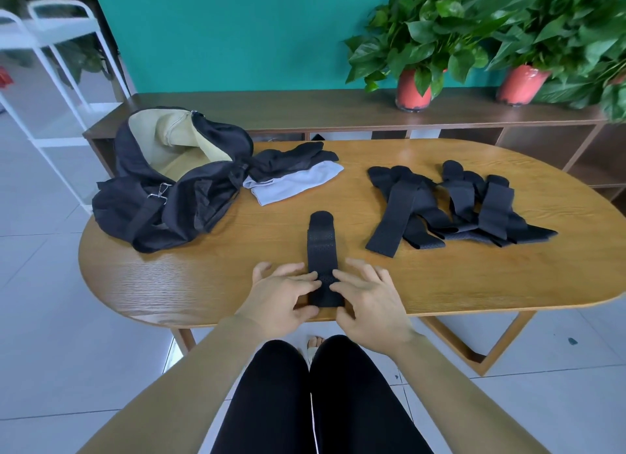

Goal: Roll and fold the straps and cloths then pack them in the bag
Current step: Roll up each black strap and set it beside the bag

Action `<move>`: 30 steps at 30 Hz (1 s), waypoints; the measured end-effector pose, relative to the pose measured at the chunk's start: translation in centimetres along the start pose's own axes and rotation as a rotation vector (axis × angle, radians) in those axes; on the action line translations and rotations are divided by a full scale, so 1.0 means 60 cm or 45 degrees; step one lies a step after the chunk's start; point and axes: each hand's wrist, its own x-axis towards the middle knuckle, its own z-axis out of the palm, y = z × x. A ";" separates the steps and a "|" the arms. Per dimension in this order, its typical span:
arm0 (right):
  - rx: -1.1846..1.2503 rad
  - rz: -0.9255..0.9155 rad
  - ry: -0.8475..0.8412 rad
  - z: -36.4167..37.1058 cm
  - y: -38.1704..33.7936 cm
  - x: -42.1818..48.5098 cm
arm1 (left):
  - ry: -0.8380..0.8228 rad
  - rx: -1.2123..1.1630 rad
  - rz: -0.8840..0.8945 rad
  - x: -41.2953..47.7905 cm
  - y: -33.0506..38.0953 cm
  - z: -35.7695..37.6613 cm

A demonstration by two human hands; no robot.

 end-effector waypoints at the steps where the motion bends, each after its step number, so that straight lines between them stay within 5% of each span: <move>1: 0.011 -0.015 -0.027 -0.005 -0.001 -0.001 | -0.008 0.005 0.007 -0.006 0.001 -0.001; 8: 0.106 -0.002 -0.124 -0.021 -0.009 -0.002 | 0.064 -0.123 -0.065 -0.029 0.016 0.002; 17: 0.378 0.471 -0.043 0.001 -0.003 0.032 | 0.261 -0.424 -0.377 -0.006 0.024 -0.002; 23: 0.418 0.609 0.137 0.021 -0.011 0.049 | 0.513 -0.267 -0.575 0.021 0.034 0.010; 30: 0.389 0.657 0.269 0.043 -0.026 0.063 | 0.531 -0.148 -0.646 0.036 0.030 0.023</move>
